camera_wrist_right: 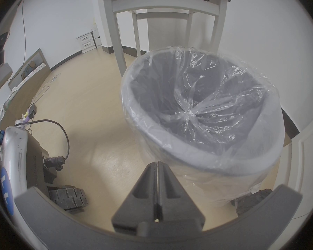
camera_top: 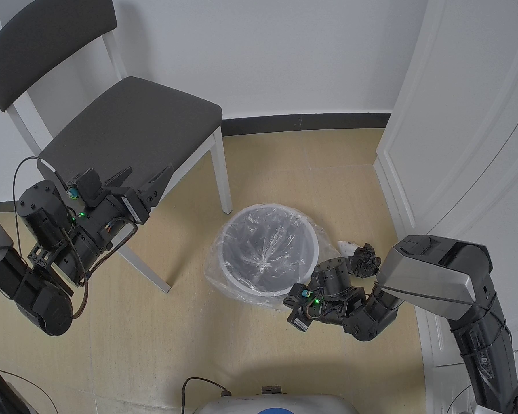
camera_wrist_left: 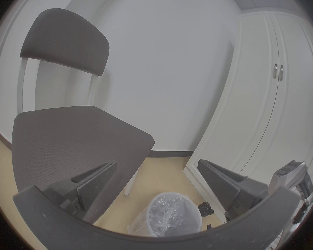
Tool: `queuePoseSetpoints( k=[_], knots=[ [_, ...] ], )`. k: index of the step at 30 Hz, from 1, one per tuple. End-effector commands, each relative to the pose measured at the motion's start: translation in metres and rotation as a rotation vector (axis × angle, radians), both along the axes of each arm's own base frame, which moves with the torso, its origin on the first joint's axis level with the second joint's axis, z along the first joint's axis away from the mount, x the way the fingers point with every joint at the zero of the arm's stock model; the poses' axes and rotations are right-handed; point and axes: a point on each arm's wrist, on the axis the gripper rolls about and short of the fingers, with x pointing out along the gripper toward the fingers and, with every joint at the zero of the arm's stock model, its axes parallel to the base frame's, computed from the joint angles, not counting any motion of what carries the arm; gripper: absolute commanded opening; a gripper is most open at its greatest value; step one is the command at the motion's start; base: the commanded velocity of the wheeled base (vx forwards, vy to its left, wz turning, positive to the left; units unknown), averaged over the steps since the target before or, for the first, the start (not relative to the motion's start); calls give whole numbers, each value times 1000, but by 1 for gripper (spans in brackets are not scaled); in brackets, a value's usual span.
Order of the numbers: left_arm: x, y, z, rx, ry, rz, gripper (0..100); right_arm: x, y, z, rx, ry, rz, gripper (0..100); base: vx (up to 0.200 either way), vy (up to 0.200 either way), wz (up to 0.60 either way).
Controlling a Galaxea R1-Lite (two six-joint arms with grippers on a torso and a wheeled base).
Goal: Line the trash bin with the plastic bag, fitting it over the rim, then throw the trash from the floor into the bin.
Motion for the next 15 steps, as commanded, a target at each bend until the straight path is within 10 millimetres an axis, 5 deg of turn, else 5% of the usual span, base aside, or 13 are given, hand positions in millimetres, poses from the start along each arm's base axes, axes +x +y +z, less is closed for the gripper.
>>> queuePoseSetpoints(
  k=[1, 2, 15],
  knots=[
    [0, 0, 0, -1, 2, 0, 100, 1, 0, -2, -1, 2, -1, 0, 0, 0, 0],
    [0, 0, 0, 1, 1, 0, 100, 1, 0, -2, -1, 0, -2, 100, 0, 0, 0],
    [0, 0, -1, 0, 5, 0, 100, -15, -16, 7, -22, 30, -13, 100, 0, 0, 0]
  ],
)
